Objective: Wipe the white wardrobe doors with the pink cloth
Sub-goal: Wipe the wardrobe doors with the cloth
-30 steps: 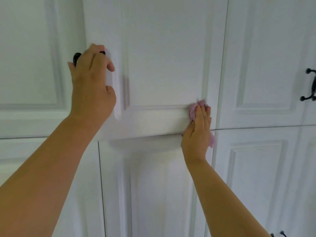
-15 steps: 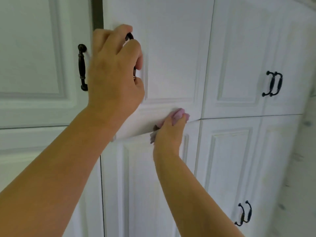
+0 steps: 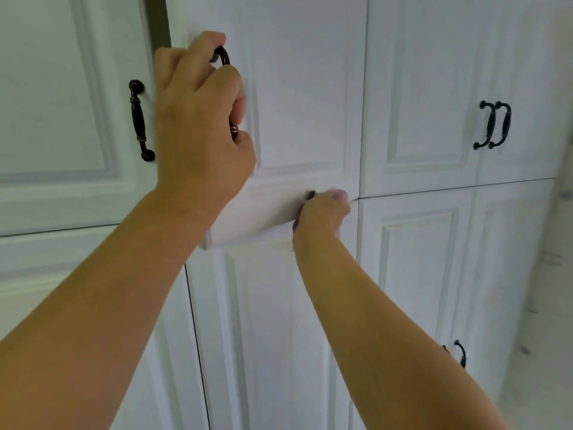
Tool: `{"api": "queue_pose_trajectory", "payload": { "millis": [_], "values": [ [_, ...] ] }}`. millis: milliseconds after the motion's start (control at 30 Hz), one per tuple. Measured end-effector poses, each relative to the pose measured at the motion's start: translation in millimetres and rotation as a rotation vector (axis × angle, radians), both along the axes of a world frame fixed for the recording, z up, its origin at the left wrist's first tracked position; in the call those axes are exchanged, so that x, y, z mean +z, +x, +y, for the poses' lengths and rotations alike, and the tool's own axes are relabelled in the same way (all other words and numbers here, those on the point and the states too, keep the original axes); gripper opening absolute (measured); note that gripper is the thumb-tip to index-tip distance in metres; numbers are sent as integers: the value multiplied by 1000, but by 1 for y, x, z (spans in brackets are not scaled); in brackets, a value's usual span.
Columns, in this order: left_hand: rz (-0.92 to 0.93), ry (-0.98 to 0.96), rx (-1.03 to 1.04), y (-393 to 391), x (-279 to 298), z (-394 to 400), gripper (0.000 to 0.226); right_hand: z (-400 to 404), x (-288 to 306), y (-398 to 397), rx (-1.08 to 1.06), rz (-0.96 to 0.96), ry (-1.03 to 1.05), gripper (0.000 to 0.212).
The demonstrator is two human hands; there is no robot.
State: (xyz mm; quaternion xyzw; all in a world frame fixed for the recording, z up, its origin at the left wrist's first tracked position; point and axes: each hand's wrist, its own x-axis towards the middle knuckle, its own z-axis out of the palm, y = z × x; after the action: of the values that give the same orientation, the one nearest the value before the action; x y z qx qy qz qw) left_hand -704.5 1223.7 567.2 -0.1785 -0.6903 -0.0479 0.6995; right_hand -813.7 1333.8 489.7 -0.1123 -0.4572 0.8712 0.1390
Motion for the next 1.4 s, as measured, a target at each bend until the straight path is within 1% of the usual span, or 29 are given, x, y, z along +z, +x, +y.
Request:
{"api": "queue_pose_trajectory", "payload": {
  "millis": [67,100,167,233,267,300,367,400,433,467,533,567,633,700,733,800,867,933,1000,1067,1100,1167,1233,1300,1367,1400],
  "values": [
    [-13,18,-13,0,1,0,24,-37,-19,42,20,185,22,16],
    [-31,31,-12,0,0,0,25,-52,-30,70,123,277,-11,15],
    [-65,41,20,3,1,0,25,-64,-39,123,355,388,-91,15],
    [-101,36,60,8,3,-2,24,-72,-43,138,454,435,-78,21],
    [-118,39,75,9,4,-2,25,-73,-41,125,416,432,-78,25],
    [-135,39,89,10,5,-2,25,-71,-37,112,336,418,-72,27],
    [-148,36,103,12,6,-2,26,-59,-31,73,62,420,37,29],
    [-145,33,100,13,5,-2,26,-47,-28,50,-76,435,60,23],
    [-140,27,96,14,5,-2,26,-36,-24,28,-162,425,63,15],
    [-133,18,85,13,4,-1,26,-24,-20,9,-204,398,60,12],
    [-108,-7,76,14,4,4,26,-17,-17,-11,-192,340,0,23],
    [-97,-16,78,15,4,7,26,-23,-18,-4,-138,329,-5,22],
    [-81,-33,91,17,4,11,25,-47,-31,26,-12,344,-36,10],
    [-82,-51,120,18,3,13,27,-57,-40,51,143,350,-111,22],
    [-81,-57,136,20,3,12,29,-53,-40,51,183,347,-145,20],
    [-84,-64,141,21,4,13,31,-25,-27,26,126,314,-223,8],
    [-85,-66,129,25,5,18,31,13,-13,-4,40,245,-196,14],
    [-61,-94,104,30,6,27,26,42,-4,-21,12,162,-134,20],
    [-20,-159,58,34,8,43,25,57,-2,-15,100,72,-152,22],
    [49,-201,-28,37,9,62,26,65,-4,10,239,48,-194,28],
    [89,-200,-86,38,9,71,24,69,-3,26,307,45,-192,32],
    [168,-163,-213,40,7,89,17,79,-2,59,425,76,-161,30],
    [208,-97,-347,41,5,110,22,94,-9,89,498,125,-127,23],
    [185,-51,-503,40,2,138,24,111,-16,107,531,164,-54,17],
    [111,3,-630,42,-4,173,18,136,-16,119,481,172,17,25],
    [57,23,-660,41,-6,187,19,144,-15,122,481,166,29,27]
  ]
}}
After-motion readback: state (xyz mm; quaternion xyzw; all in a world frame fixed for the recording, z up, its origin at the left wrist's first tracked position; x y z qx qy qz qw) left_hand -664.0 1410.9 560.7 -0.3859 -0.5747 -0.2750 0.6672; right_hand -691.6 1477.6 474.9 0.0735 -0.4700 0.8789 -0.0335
